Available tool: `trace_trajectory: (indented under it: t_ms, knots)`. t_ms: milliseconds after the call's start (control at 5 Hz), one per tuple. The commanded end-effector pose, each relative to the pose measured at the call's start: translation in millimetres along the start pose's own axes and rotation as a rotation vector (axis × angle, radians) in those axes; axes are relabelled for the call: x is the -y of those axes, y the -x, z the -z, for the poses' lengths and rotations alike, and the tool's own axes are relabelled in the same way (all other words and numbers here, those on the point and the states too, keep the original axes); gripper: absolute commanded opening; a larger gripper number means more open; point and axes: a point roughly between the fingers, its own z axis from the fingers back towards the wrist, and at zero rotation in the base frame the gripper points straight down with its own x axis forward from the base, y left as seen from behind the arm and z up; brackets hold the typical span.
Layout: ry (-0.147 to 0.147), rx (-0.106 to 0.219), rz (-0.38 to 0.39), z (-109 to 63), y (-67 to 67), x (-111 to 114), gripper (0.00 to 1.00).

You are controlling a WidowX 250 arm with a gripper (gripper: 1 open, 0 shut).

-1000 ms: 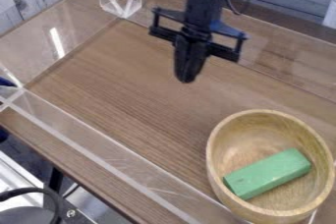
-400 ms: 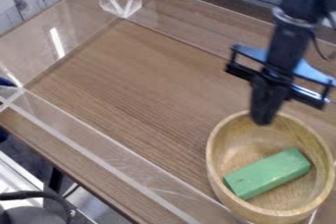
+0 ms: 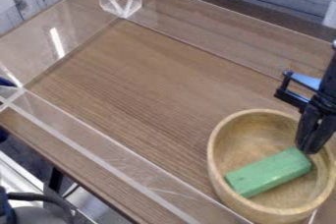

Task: Put the green block in the brown bowl

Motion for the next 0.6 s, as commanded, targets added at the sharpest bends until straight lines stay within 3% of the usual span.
trace_trajectory:
  t_ms: [0, 400]
  knots:
    - [0.038, 0.058, -0.036, -21.2, -14.7, 1.5, 0.00]
    - [0.047, 0.060, 0.002, -6.1, -31.6, 0.4, 0.00]
